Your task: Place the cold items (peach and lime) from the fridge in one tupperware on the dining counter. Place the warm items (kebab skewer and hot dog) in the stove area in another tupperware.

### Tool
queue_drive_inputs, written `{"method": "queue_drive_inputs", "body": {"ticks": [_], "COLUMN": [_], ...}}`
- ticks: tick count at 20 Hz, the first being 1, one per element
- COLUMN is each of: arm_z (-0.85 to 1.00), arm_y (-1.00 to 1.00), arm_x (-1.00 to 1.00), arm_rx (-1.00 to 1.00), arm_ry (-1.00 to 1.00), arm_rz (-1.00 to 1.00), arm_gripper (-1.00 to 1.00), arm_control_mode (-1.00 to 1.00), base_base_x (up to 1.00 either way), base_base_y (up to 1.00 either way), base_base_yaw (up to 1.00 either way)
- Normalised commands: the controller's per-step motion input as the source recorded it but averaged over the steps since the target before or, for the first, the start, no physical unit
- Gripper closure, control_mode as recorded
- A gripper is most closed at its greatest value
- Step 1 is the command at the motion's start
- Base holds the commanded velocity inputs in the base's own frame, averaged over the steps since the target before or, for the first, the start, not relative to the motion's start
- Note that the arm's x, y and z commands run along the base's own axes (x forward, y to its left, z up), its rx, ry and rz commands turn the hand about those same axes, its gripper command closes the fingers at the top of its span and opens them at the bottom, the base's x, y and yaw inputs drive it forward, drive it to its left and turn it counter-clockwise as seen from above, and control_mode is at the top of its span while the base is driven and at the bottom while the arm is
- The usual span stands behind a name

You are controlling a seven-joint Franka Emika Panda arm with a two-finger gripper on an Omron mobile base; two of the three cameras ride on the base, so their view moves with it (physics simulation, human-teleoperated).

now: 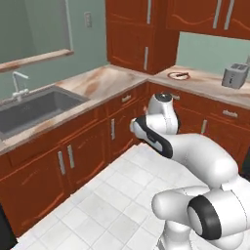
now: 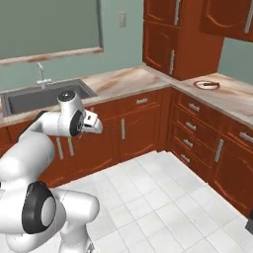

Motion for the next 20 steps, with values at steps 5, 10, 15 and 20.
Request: {"method": "queue_drive_inputs", "body": {"ticks": [5, 10, 15, 20], "arm_z": [0.0, 0.0, 0.0, 0.0], "arm_y": [0.0, 0.0, 0.0, 0.0], "arm_x": [0.0, 0.0, 0.0, 0.0], "arm_rx": [0.0, 0.0, 0.0, 0.0], "arm_ry": [0.0, 0.0, 0.0, 0.0], "arm_rz": [0.0, 0.0, 0.0, 0.0], "arm_gripper": [1.0, 1.0, 1.0, 1.0], "arm_control_mode": [1.0, 1.0, 1.0, 1.0], "base_base_x": [-0.72, -0.59, -0.5, -0.16], "base_base_y": [0.84, 0.94, 1.0, 1.0], "base_base_yaw": [0.52, 0.55, 0.51, 0.37]}}
